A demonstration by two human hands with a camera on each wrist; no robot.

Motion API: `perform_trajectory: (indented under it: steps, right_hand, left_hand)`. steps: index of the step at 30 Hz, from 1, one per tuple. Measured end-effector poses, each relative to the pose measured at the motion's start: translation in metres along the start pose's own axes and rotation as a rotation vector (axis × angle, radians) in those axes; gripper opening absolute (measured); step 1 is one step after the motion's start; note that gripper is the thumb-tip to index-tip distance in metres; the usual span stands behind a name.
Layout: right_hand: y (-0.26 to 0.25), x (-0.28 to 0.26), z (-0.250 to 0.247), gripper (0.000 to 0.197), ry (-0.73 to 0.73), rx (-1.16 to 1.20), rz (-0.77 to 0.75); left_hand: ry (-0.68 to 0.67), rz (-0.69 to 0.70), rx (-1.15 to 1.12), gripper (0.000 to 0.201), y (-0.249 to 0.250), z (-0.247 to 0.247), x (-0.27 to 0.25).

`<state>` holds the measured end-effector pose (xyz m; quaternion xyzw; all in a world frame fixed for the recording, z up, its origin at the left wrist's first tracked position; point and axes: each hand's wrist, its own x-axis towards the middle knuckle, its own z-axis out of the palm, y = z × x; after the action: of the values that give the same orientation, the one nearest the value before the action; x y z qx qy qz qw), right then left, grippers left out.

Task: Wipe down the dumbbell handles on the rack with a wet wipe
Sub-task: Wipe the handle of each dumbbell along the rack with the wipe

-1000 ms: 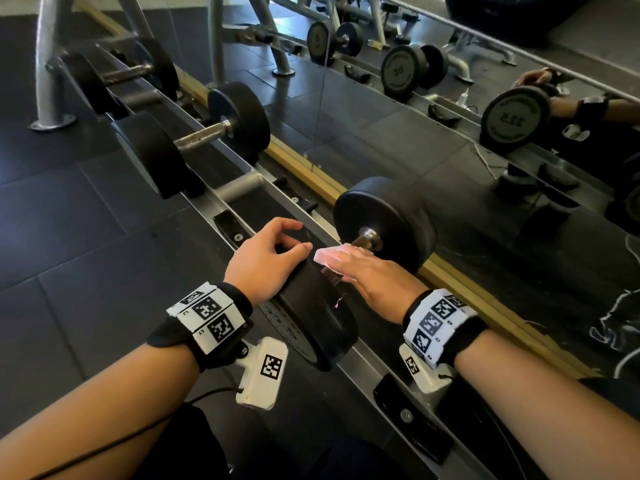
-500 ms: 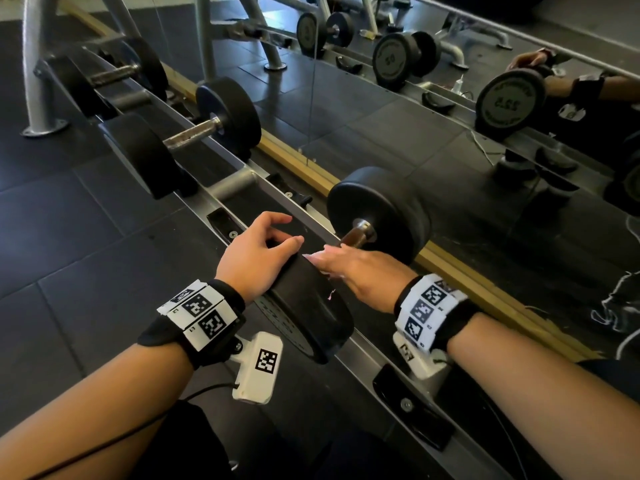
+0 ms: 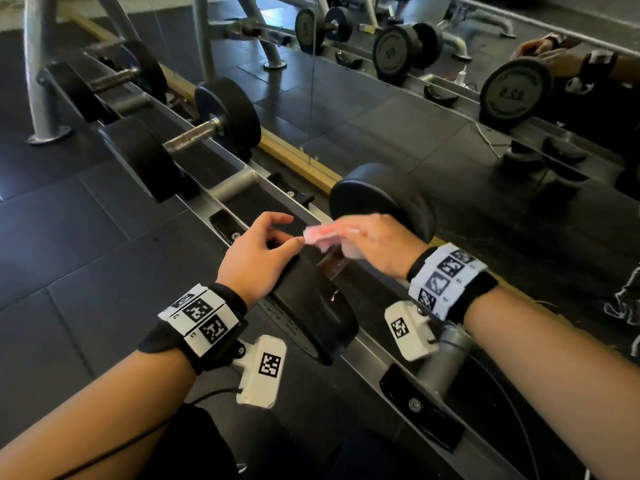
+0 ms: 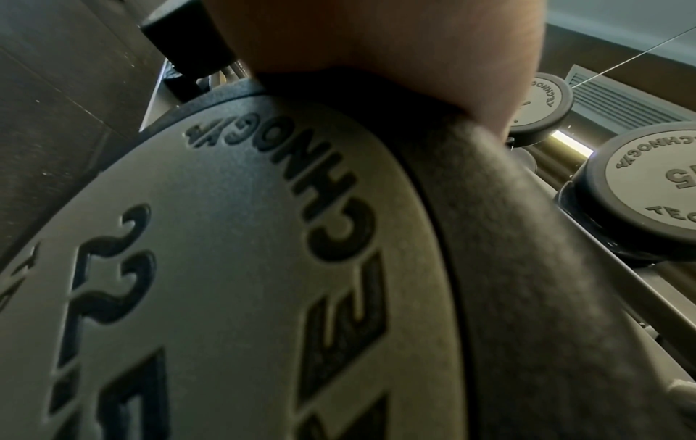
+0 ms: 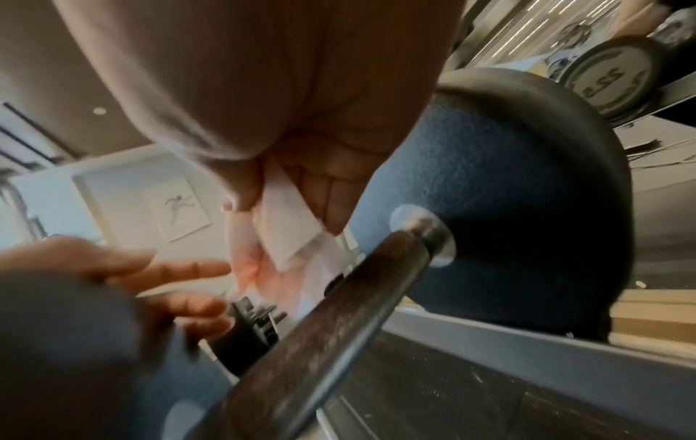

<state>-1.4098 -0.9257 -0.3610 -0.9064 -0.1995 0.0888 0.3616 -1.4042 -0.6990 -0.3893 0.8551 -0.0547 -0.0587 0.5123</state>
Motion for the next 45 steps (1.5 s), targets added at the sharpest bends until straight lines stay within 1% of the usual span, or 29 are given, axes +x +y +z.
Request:
perform_trajectory:
  steps: [1, 2, 3, 5, 6, 7, 9, 11, 14, 16, 17, 18, 20, 21, 22, 24, 26, 28, 29, 30, 32, 33, 34, 35, 37, 39, 40, 42, 45]
  right_hand:
    - [0.002, 0.006, -0.002, 0.032, 0.048, 0.031, 0.008]
    - [0.003, 0.011, -0.001, 0.034, 0.049, 0.005, 0.005]
    - [0.004, 0.015, 0.002, 0.036, -0.019, -0.082, -0.011]
    - [0.01, 0.019, 0.014, 0.04, -0.23, -0.391, -0.013]
    - [0.013, 0.02, 0.019, 0.04, -0.296, -0.483, -0.003]
    - [0.015, 0.019, 0.023, 0.039, -0.3, -0.5, 0.005]
    - [0.017, 0.012, 0.024, 0.035, -0.215, -0.343, 0.016]
    - [0.017, 0.006, 0.017, 0.031, -0.19, -0.184, 0.044]
    - [0.015, 0.008, 0.004, 0.023, -0.11, -0.172, 0.017]
    - [0.011, 0.016, 0.003, 0.024, -0.018, -0.07, 0.031]
    - [0.009, 0.02, 0.005, 0.027, -0.028, -0.085, 0.041]
    - [0.008, 0.023, 0.01, 0.031, -0.086, -0.176, 0.017]
    - [0.01, 0.024, 0.025, 0.039, -0.264, -0.42, -0.019]
    - [0.01, 0.02, 0.028, 0.041, -0.298, -0.46, -0.023]
    - [0.008, 0.014, 0.027, 0.04, -0.302, -0.448, -0.003]
    - [0.006, 0.0, 0.022, 0.037, -0.243, -0.352, -0.049]
    - [0.003, -0.011, 0.015, 0.034, -0.262, -0.338, -0.077]
    - [0.0, -0.012, 0.004, 0.032, -0.314, -0.334, 0.013]
    - [-0.003, -0.007, 0.0, 0.03, -0.274, -0.297, 0.051]
    - [-0.007, 0.0, -0.004, 0.028, -0.195, -0.207, 0.103]
    - [-0.014, 0.017, -0.011, 0.028, 0.027, -0.01, 0.146]
    - [-0.017, 0.026, -0.011, 0.029, 0.105, -0.007, 0.128]
    - [-0.019, 0.034, -0.011, 0.031, 0.118, -0.088, 0.091]
    - [-0.022, 0.039, -0.007, 0.035, 0.075, -0.202, 0.074]
    - [-0.018, 0.044, 0.006, 0.047, -0.113, -0.469, 0.027]
    - [-0.01, 0.039, 0.02, 0.041, -0.315, -0.51, 0.094]
    - [-0.006, 0.035, 0.025, 0.037, -0.353, -0.482, 0.107]
    - [0.004, 0.031, 0.031, 0.031, -0.301, -0.337, 0.125]
    - [0.01, 0.029, 0.03, 0.032, -0.317, -0.294, 0.04]
  left_hand:
    - [0.005, 0.004, 0.0, 0.039, -0.001, 0.0, 0.0]
    - [0.012, 0.009, 0.001, 0.04, -0.001, 0.0, 0.001]
    - [0.018, 0.013, 0.0, 0.041, -0.001, 0.001, 0.0]
    - [0.036, 0.018, -0.021, 0.044, -0.001, 0.002, 0.0]
    - [0.05, 0.023, -0.035, 0.045, -0.002, 0.002, 0.0]
    - [0.064, 0.032, -0.045, 0.046, -0.002, 0.002, -0.001]
    - [0.08, 0.05, -0.049, 0.046, -0.003, 0.002, -0.001]
    - [0.074, 0.051, -0.043, 0.046, -0.004, 0.002, 0.0]
    - [0.068, 0.043, -0.05, 0.046, -0.005, 0.001, 0.001]
    - [0.076, 0.049, -0.059, 0.045, -0.005, 0.002, 0.001]
    - [0.081, 0.055, -0.06, 0.044, -0.004, 0.002, 0.0]
    - [0.092, 0.062, -0.061, 0.043, -0.003, 0.003, -0.001]
    - [0.118, 0.077, -0.06, 0.039, -0.002, 0.003, -0.003]
    - [0.126, 0.082, -0.053, 0.036, -0.002, 0.003, -0.005]
    - [0.128, 0.082, -0.046, 0.033, -0.002, 0.002, -0.007]
    - [0.109, 0.062, -0.047, 0.029, -0.006, 0.0, -0.012]
    - [0.062, 0.031, -0.062, 0.031, -0.01, -0.004, -0.017]
    - [0.002, 0.019, -0.055, 0.032, -0.012, -0.007, -0.018]
    - [-0.025, 0.012, -0.043, 0.031, -0.012, -0.008, -0.016]
    - [-0.045, 0.004, -0.029, 0.029, -0.012, -0.009, -0.015]
    - [-0.061, -0.001, -0.01, 0.026, -0.011, -0.009, -0.012]
    - [-0.057, -0.002, -0.007, 0.025, -0.011, -0.009, -0.011]
    - [-0.051, -0.003, -0.007, 0.023, -0.011, -0.009, -0.011]
    - [-0.046, -0.002, -0.005, 0.022, -0.011, -0.009, -0.011]
    - [-0.046, 0.002, -0.002, 0.021, -0.012, -0.009, -0.011]
    - [-0.045, -0.003, -0.002, 0.024, -0.012, -0.009, -0.011]
    - [-0.041, -0.007, 0.001, 0.026, -0.012, -0.009, -0.011]
    - [-0.039, -0.013, 0.005, 0.028, -0.012, -0.009, -0.01]
    - [-0.051, -0.025, 0.001, 0.029, -0.012, -0.009, -0.011]
